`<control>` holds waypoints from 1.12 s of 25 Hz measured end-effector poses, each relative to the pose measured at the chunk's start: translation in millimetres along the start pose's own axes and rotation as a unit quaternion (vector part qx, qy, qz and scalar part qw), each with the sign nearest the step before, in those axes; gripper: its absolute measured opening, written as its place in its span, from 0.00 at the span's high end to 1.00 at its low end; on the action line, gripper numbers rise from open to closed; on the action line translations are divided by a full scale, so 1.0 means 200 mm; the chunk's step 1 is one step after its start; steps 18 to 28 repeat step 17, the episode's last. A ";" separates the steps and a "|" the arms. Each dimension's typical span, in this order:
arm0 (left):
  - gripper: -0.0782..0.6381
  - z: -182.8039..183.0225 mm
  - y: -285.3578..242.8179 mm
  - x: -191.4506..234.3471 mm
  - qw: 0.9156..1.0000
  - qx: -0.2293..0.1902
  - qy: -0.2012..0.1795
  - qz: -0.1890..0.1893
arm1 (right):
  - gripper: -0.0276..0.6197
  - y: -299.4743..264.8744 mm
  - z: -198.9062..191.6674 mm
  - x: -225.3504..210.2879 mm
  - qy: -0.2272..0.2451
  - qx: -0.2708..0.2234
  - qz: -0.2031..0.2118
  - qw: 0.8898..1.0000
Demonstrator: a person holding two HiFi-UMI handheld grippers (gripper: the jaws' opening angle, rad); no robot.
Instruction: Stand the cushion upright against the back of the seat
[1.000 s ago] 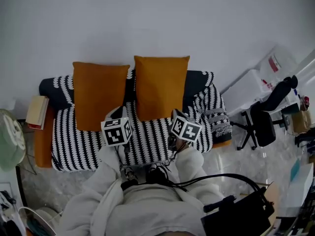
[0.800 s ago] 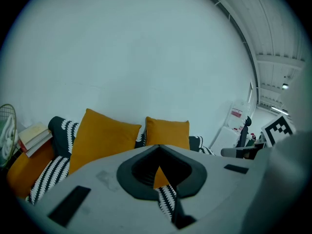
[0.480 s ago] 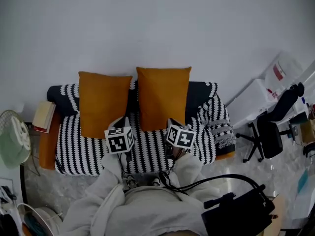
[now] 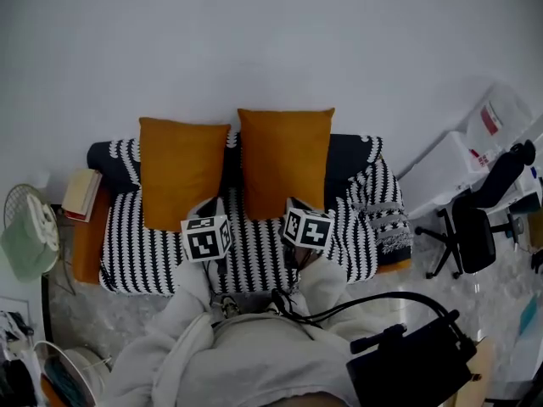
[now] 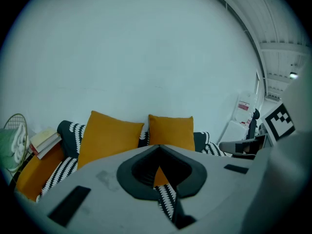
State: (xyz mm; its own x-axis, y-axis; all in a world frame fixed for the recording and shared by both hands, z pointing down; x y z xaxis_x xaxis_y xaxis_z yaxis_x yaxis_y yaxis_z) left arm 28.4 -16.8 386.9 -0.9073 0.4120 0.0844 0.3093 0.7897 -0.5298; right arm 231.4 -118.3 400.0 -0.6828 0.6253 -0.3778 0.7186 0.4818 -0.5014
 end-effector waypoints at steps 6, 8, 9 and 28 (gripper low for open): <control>0.88 0.00 0.00 -0.04 1.000 -0.002 -0.001 -0.004 | 0.86 0.01 0.00 -0.01 0.005 -0.003 0.001 1.000; 0.88 -0.01 0.00 -0.05 1.000 0.000 0.000 -0.007 | 0.86 0.02 -0.01 -0.03 0.004 -0.004 0.000 1.000; 0.88 -0.01 0.00 -0.06 1.000 0.000 0.000 -0.008 | 0.86 0.02 -0.01 -0.03 0.004 -0.005 -0.001 1.000; 0.88 -0.03 -0.01 -0.10 1.000 0.002 -0.003 -0.013 | 0.86 0.02 -0.04 -0.04 0.005 -0.003 0.009 1.000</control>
Point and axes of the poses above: the fingertips, and each gripper's own axes: y backward along the fingers, x to its left, z out of its top, the point moved 6 cm from there along y, backward along the fingers, and after that the axes turned 14 degrees about z, right-handed, at the moved point
